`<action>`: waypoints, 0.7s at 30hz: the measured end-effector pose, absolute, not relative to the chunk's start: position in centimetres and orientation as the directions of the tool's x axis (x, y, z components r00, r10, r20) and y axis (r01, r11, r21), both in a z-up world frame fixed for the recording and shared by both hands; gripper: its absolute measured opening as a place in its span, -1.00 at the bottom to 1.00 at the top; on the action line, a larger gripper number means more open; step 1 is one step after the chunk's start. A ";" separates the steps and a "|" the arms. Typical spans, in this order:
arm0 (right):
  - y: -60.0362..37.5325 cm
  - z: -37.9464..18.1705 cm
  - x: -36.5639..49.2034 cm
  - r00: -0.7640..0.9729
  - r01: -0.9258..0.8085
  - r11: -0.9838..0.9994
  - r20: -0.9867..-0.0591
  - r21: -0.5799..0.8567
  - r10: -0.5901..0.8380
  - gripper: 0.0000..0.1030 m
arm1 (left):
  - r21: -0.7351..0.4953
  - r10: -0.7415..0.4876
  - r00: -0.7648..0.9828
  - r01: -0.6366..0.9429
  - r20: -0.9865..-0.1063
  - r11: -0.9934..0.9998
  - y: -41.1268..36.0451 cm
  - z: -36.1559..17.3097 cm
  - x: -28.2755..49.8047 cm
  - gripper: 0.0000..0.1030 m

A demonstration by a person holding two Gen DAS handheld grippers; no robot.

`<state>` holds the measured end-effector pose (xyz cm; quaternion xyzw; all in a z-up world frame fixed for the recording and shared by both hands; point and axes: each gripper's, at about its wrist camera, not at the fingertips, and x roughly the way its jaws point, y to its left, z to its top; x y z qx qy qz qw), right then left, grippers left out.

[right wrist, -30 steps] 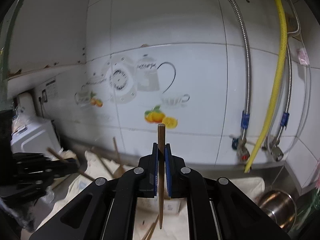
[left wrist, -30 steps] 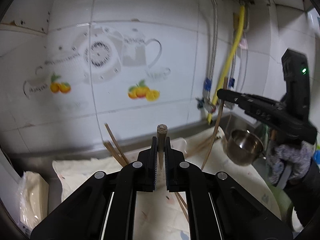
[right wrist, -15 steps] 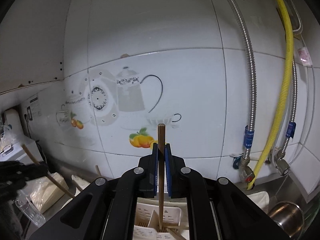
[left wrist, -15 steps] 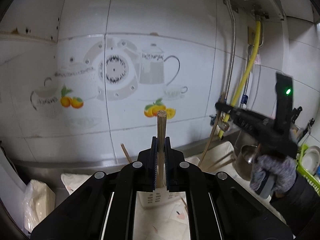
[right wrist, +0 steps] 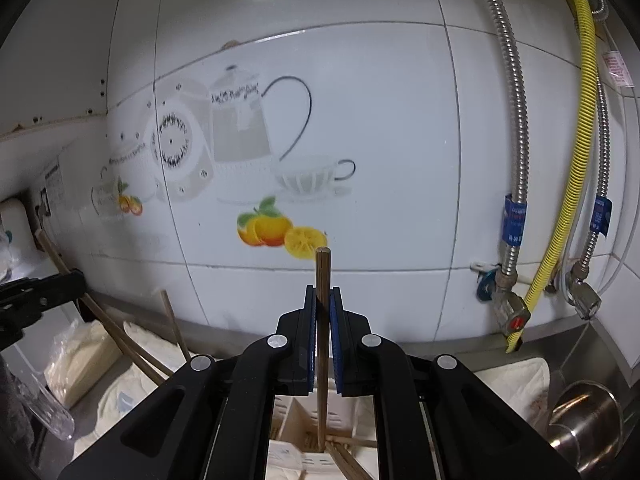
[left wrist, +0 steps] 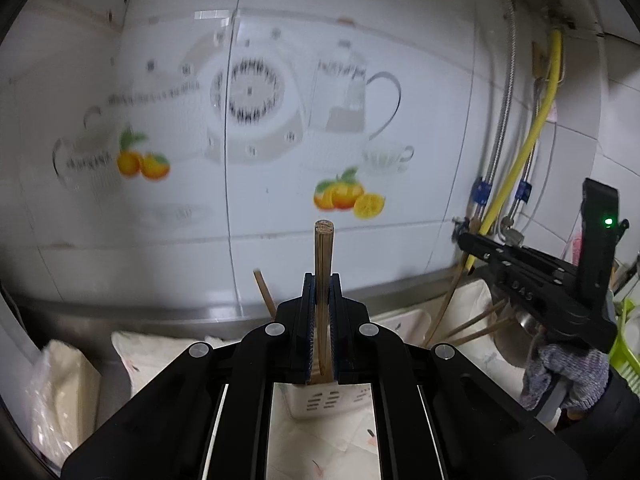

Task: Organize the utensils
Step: 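Open both tools to release the chopsticks into the holder, then move both open tools back down toward the last chopsticks on the mat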

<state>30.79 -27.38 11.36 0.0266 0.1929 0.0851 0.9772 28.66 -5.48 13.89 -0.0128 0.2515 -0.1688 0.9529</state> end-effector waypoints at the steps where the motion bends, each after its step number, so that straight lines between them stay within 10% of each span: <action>1: -27.4 11.1 30.8 0.907 -0.156 0.984 -0.382 0.081 0.175 -0.87 | -0.115 -0.332 0.807 0.318 -0.488 0.941 -5.6 13.4 28.9 -0.90; 21: -28.5 11.3 23.5 0.923 -0.159 0.986 -0.346 0.057 0.168 -0.37 | -0.149 -0.357 0.779 0.329 -0.516 0.933 -5.5 12.2 27.8 -0.62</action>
